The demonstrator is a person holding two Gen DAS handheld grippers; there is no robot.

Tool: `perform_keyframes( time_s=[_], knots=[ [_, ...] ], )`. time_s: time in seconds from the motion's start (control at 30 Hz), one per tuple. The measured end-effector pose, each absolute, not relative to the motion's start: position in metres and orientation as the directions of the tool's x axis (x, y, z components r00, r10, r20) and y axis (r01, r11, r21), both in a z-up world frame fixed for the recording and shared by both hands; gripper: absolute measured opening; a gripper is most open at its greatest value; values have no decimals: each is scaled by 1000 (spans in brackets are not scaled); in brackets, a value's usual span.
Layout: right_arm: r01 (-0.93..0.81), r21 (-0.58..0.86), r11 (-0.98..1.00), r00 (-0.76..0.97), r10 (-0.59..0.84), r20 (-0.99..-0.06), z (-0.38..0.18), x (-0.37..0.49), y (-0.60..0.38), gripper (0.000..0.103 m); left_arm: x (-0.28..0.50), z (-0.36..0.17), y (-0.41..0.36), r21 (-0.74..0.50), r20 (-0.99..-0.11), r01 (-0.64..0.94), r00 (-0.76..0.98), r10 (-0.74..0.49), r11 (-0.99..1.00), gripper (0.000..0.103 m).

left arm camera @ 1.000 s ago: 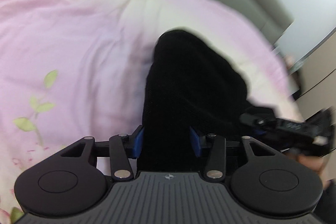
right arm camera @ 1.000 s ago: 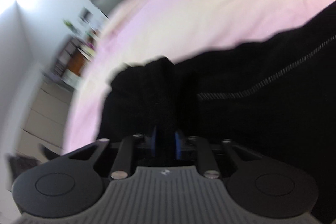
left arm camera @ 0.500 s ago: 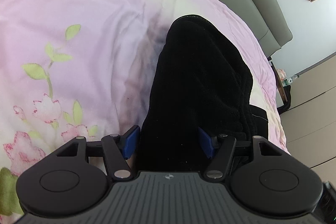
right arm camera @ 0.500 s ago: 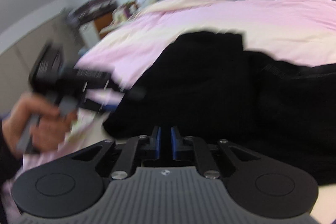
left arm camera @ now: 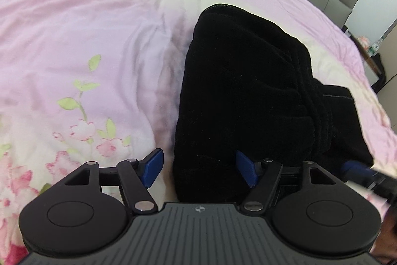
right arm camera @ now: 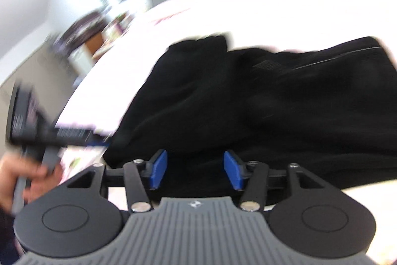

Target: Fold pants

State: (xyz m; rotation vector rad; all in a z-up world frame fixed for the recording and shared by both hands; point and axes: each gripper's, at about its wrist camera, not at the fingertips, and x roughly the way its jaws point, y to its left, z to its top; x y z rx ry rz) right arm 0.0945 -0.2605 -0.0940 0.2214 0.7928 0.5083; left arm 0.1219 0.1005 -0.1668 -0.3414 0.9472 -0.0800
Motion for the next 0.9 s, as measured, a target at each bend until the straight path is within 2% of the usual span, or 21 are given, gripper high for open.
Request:
perform_keyframes(
  time_s=[0.13, 0.33, 0.47, 0.6, 0.77, 0.9],
  knots=[
    [-167, 395, 903, 710, 388, -588, -80, 99, -328, 64, 116, -147, 85, -244, -756, -72, 639, -143, 967, 78],
    [154, 564, 811, 808, 226, -545, -92, 92, -424, 67, 126, -127, 59, -233, -702, -6, 693, -164, 972, 78],
    [275, 552, 787, 816, 113, -567, -102, 91, -449, 68, 140, -129, 37, -254, -717, 19, 667, -202, 967, 78],
    [323, 611, 723, 802, 133, -582, -116, 95, -466, 69, 146, -131, 11, -252, -713, 59, 664, -226, 966, 78],
    [375, 605, 703, 741, 164, -651, -140, 108, -469, 69, 159, -137, -9, -249, -717, 67, 658, -231, 966, 78],
    [422, 673, 607, 743, 194, -641, -154, 104, -481, 69, 161, -133, -15, -263, -708, 71, 664, -243, 962, 78]
  ],
)
